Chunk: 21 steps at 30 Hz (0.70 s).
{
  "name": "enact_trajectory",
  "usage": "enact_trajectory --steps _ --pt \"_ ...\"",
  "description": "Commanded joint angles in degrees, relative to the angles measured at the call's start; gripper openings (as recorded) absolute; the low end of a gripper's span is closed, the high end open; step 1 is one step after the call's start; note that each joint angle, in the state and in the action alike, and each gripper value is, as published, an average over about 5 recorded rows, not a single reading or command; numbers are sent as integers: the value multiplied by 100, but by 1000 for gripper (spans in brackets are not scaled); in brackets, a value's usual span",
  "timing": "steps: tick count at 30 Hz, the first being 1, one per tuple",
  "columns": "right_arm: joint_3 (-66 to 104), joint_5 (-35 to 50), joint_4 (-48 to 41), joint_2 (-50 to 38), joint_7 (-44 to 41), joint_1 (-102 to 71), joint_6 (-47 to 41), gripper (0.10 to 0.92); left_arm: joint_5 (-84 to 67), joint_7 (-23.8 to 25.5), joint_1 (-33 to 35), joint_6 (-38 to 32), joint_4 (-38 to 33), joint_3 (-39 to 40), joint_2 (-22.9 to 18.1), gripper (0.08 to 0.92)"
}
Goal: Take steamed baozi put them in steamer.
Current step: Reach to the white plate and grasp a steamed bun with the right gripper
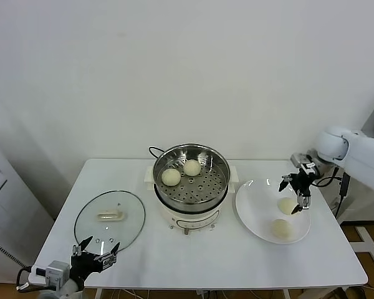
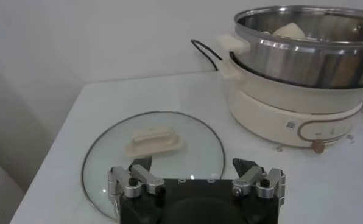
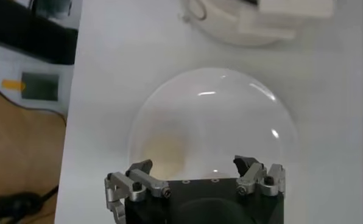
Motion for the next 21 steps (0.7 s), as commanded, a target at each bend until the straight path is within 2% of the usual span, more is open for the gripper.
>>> enact_trajectory --steps 1,21 --pt "463 -593 -145 25 95 -957 282 823 6 4 -9 -1 22 11 -5 823" --pt "1047 -969 -721 463 247 -1765 378 823 -3 8 -2 -13 52 16 32 823"
